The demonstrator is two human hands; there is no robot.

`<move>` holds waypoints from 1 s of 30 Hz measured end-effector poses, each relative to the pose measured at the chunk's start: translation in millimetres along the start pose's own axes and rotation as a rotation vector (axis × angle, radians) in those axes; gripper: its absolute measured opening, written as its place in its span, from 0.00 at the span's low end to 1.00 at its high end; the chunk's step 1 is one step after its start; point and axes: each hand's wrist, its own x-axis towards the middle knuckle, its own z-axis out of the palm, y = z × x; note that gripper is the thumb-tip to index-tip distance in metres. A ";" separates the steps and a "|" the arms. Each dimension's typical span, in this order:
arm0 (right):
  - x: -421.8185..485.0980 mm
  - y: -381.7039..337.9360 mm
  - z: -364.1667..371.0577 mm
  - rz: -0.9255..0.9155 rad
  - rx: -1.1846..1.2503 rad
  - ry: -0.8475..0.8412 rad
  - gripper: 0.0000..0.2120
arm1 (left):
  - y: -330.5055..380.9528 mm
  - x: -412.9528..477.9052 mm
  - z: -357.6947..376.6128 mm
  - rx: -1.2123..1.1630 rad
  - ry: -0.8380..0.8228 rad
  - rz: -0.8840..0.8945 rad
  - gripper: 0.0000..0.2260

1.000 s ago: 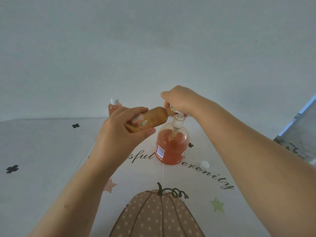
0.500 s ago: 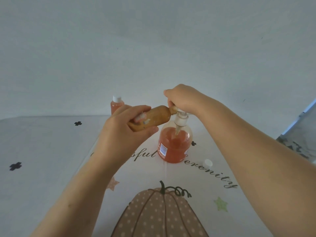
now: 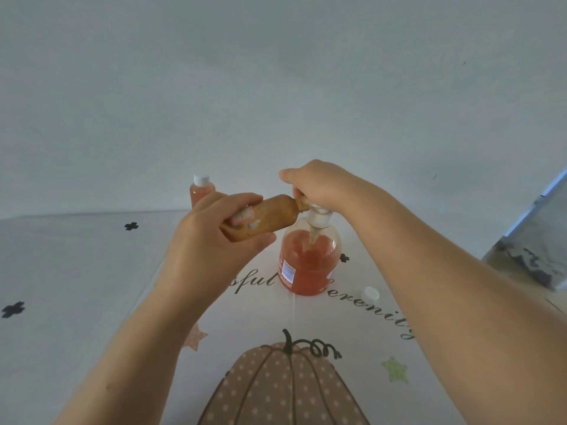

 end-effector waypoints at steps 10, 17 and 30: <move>3.0 -4.8 -10.1 0.033 -0.050 0.062 0.19 | 2.9 -1.8 0.4 -0.017 0.021 0.034 0.18; 3.9 -2.9 -9.8 0.001 -0.056 0.029 0.13 | 3.1 -1.0 0.7 -0.026 0.021 0.036 0.19; 9.5 5.2 -0.5 -0.032 -0.088 0.045 0.18 | -0.8 -2.2 0.9 -0.006 0.013 0.035 0.19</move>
